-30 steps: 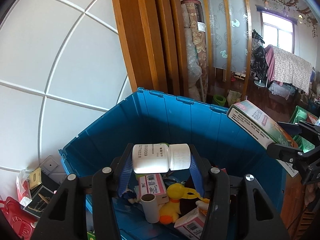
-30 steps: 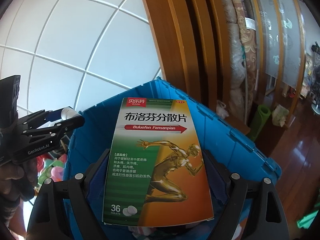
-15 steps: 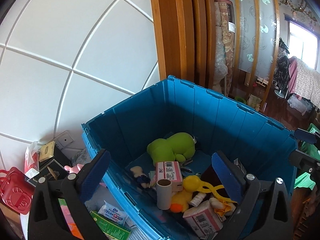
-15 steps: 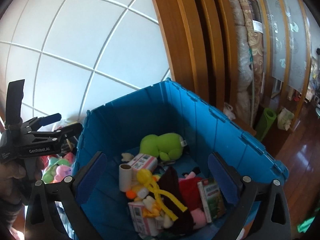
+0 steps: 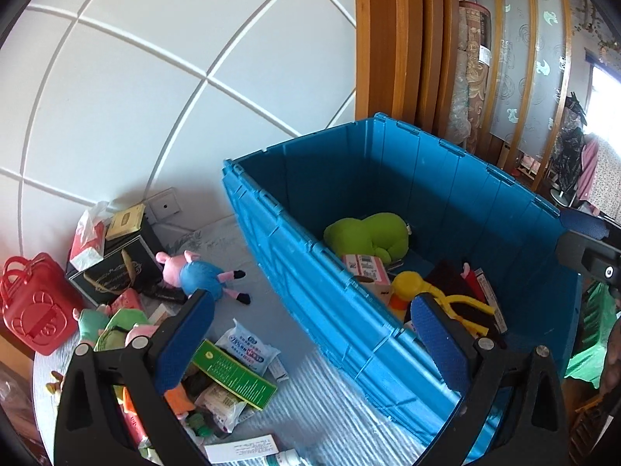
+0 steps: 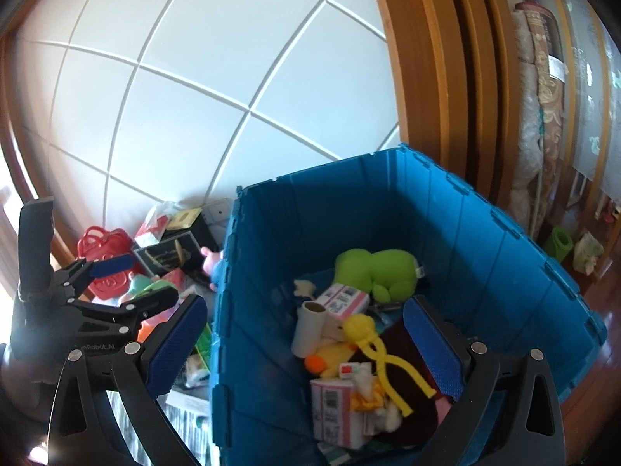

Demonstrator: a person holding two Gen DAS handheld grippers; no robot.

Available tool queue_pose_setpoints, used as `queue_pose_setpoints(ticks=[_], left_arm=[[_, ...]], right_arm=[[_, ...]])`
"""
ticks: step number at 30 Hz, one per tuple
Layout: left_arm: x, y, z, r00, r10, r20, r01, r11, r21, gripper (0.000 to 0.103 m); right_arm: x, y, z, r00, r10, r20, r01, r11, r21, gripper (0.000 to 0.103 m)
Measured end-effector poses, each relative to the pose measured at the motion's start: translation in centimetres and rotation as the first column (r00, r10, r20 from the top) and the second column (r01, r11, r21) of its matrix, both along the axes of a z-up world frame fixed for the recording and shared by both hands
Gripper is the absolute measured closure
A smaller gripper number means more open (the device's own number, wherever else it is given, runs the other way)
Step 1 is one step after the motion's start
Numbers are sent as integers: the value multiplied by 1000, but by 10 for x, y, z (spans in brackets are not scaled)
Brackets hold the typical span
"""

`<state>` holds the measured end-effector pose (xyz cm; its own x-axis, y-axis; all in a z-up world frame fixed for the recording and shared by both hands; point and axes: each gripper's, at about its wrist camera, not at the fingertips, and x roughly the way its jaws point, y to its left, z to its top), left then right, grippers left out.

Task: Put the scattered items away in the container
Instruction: 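Move both tools back toward the pile on the table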

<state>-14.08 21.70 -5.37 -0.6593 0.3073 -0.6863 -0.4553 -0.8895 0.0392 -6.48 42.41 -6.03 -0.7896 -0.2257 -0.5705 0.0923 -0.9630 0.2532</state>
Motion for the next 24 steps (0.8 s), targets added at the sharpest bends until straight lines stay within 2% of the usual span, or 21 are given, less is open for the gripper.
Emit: queue_pose_setpoints(ticks=[12, 24], left_arm=[[37, -135, -33, 981, 185, 56, -185, 983, -10, 1], [69, -239, -64, 947, 301, 111, -299, 953, -37, 2]], right_arm=[[11, -95, 7, 990, 140, -3, -140, 990, 30, 0], [28, -178, 3, 971, 237, 28, -239, 970, 55, 0]])
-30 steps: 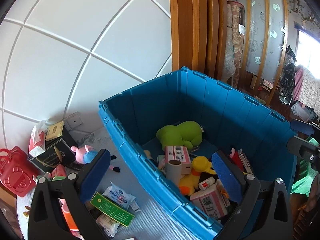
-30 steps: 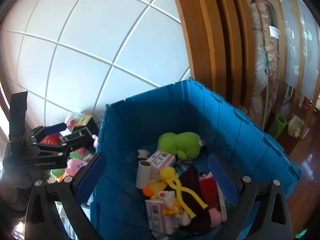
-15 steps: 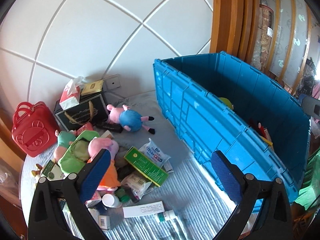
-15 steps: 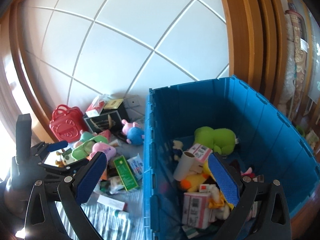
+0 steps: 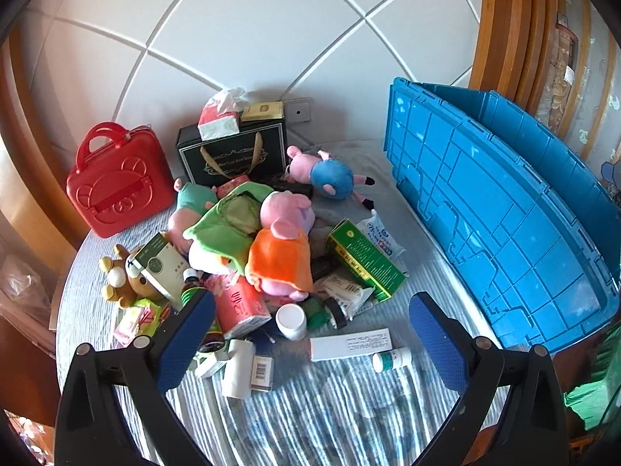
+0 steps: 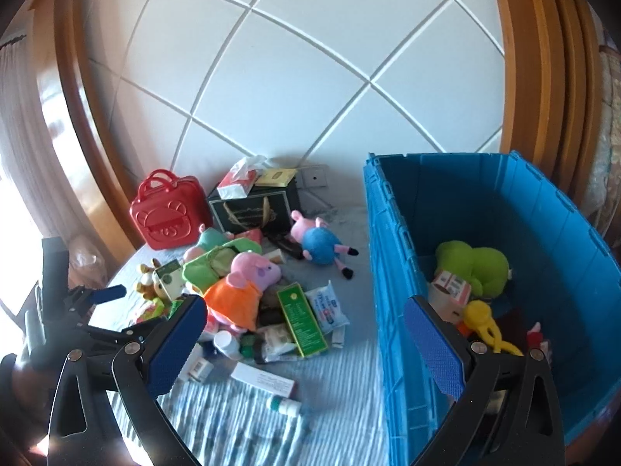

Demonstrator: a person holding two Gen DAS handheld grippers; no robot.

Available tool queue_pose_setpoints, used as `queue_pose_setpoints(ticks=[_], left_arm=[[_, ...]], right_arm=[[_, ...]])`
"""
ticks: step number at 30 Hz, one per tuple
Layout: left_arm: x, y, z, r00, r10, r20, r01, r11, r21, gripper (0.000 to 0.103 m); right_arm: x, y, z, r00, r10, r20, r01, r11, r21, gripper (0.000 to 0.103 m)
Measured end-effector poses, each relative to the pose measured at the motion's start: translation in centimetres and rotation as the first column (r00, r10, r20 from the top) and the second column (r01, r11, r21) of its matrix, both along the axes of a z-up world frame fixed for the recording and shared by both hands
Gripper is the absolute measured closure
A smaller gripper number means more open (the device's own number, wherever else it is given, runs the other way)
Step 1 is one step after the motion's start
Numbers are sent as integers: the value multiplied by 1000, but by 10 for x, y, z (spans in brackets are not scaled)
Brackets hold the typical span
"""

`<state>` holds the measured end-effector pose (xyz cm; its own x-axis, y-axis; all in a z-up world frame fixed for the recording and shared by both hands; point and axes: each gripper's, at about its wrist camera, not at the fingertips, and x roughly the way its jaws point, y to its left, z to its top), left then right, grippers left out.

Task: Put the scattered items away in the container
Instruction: 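Move both tools back toward the pile on the table, then grasp the white paper roll with left tool while right tool grasps the green-labelled pill bottle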

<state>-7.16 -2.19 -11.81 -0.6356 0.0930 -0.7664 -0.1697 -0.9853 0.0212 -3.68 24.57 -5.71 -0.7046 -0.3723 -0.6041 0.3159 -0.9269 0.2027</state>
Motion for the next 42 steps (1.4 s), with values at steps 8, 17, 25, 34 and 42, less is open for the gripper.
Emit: queue_pose_setpoints(ticks=[8, 17, 25, 34, 42], left_arm=[[16, -58, -44, 995, 56, 84, -55, 998, -20, 4], [29, -104, -128, 976, 89, 200, -84, 996, -38, 21], [16, -123, -202, 971, 97, 219, -97, 995, -12, 34], [-10, -126, -259, 968, 59, 242, -57, 998, -18, 47], [-23, -117, -281, 969, 36, 245, -29, 999, -34, 49]], right_arm=[[11, -45, -33, 996, 49, 69, -51, 998, 30, 0], [15, -88, -115, 971, 83, 226, -100, 993, 63, 0], [15, -111, -190, 933, 76, 352, -119, 987, 104, 0], [18, -129, -241, 902, 65, 427, -133, 982, 132, 0], [9, -133, -275, 882, 35, 471, -120, 981, 150, 0]])
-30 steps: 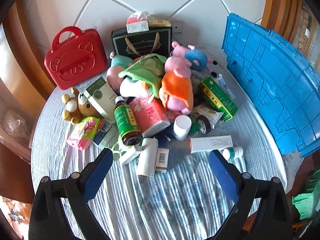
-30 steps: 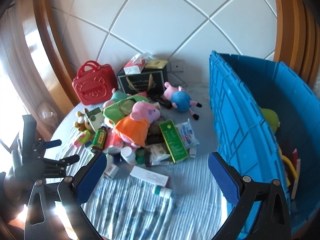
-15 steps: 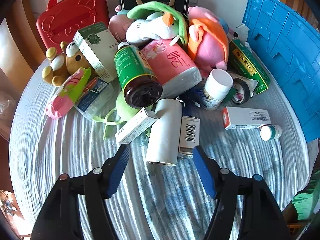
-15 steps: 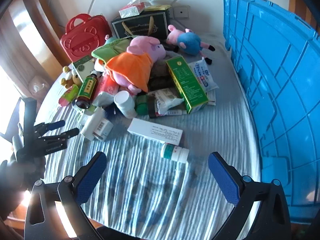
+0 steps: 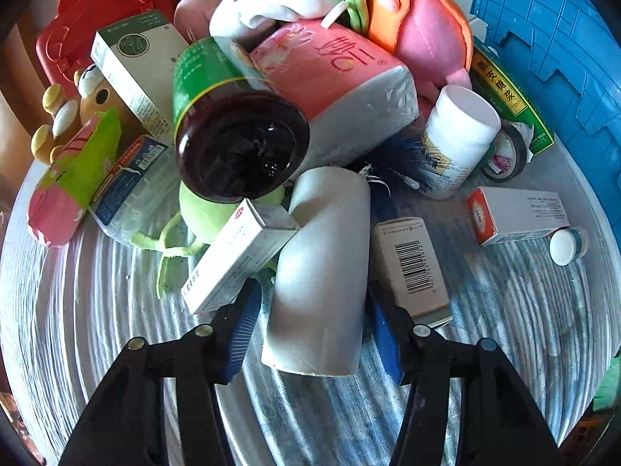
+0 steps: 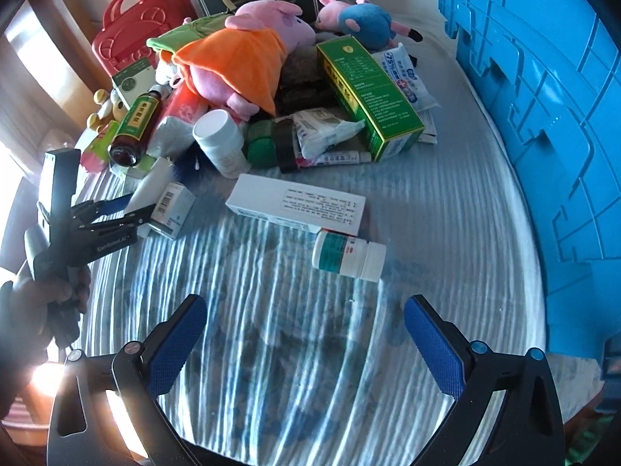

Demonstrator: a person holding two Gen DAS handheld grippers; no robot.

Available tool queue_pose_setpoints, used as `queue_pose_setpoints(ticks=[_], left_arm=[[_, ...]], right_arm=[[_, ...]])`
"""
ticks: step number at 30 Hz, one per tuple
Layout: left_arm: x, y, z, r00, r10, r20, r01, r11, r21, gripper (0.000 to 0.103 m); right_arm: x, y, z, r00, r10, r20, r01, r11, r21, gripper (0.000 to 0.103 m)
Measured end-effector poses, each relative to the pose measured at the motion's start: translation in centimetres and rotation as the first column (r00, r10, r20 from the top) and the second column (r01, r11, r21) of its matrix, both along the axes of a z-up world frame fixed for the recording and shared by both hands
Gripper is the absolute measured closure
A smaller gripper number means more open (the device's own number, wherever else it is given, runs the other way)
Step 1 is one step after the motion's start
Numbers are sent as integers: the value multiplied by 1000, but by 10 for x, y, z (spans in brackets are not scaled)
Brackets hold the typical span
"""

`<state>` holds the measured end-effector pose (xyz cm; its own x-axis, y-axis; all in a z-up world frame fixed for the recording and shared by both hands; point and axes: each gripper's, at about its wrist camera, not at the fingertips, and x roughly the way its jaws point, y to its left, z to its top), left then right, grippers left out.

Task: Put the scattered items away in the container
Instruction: 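Grasp the white paper roll with left tool while right tool grasps the green-labelled pill bottle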

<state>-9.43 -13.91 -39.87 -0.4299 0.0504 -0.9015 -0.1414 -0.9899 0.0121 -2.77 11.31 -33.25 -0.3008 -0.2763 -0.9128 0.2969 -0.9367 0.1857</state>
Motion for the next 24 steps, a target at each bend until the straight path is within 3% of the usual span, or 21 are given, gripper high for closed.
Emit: queue_pose_setpoints(ticks=[1, 9, 18, 20, 22, 24], left_arm=[[-1, 1, -3, 1000, -3, 7, 3, 1000, 3, 54], [8, 5, -3, 1000, 5, -7, -5, 1000, 6, 56], [19, 3, 4, 1000, 12, -19, -11, 1000, 29, 56], [21, 2, 4, 1000, 16, -17, -15, 999, 32, 56], [23, 2, 4, 1000, 16, -15, -16, 999, 33, 57], [24, 2, 4, 1000, 17, -14, -16, 999, 35, 57]], right_arm=[[-2, 0, -3, 1000, -4, 0, 4, 1000, 2, 0], [-22, 2, -38, 996, -80, 28, 79, 996, 47, 0], [-41, -2, -70, 990, -138, -13, 139, 982, 130, 2], [-44, -3, -75, 990, -140, -11, 140, 981, 137, 8], [-46, -5, -80, 991, -133, -3, 132, 979, 153, 31], [-46, -6, -82, 991, -132, 1, 130, 978, 162, 42]])
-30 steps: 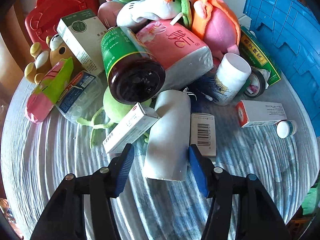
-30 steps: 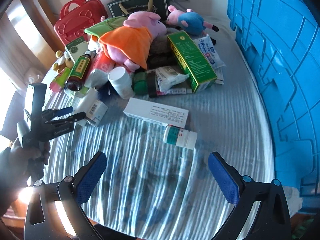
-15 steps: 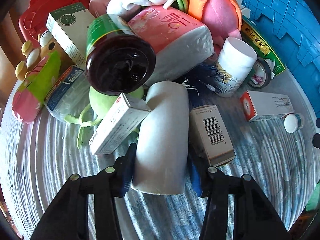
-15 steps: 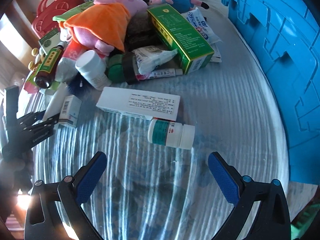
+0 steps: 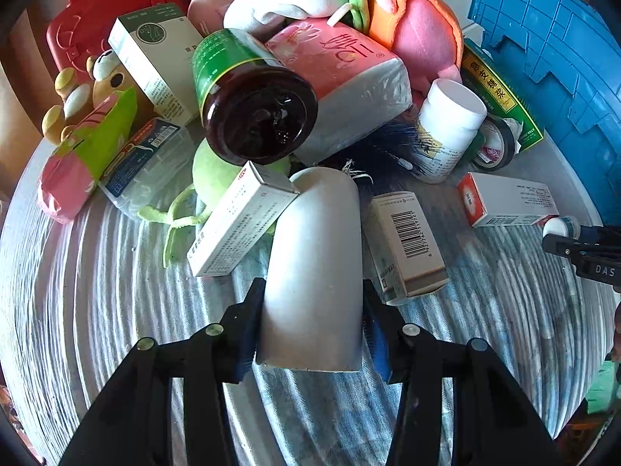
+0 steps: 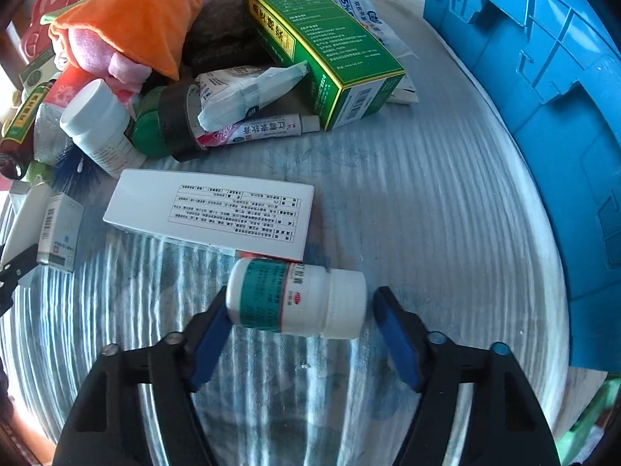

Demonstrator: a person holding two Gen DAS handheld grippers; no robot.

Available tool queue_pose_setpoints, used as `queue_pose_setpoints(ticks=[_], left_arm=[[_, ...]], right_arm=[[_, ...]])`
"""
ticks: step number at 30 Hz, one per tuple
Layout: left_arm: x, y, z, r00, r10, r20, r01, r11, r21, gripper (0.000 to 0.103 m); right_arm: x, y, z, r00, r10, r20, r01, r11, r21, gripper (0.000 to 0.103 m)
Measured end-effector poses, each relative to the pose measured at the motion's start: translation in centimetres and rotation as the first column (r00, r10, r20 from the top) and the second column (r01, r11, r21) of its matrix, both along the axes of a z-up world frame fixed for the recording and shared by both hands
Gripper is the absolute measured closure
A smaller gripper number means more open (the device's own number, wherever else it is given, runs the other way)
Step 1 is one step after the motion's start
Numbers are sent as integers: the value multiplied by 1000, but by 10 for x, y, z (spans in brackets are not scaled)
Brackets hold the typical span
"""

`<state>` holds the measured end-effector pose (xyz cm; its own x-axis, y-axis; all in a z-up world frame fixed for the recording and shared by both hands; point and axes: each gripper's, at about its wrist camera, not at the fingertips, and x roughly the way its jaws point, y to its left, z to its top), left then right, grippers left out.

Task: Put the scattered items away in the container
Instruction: 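Grasp the white paper roll with left tool while right tool grasps the green-labelled pill bottle, then lift the paper roll with left tool while right tool lifts the pill bottle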

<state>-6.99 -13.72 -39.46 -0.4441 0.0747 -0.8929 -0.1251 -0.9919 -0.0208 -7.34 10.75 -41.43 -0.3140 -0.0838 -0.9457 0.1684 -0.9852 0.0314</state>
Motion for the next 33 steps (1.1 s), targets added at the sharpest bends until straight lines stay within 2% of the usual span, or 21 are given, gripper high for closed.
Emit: queue_pose_setpoints(ticks=[15, 28, 33], left_arm=[[18, -1, 20, 1000, -4, -18, 4, 1000, 18, 58], [32, -27, 34, 1000, 8, -27, -7, 999, 34, 58], [34, -28, 39, 999, 10, -32, -9, 999, 37, 58]], right_arm=[[14, 2, 34, 999, 28, -37, -29, 999, -23, 44], [28, 9, 50, 998, 22, -55, -24, 999, -34, 44], [38, 32, 53, 999, 3, -50, -6, 999, -54, 44]])
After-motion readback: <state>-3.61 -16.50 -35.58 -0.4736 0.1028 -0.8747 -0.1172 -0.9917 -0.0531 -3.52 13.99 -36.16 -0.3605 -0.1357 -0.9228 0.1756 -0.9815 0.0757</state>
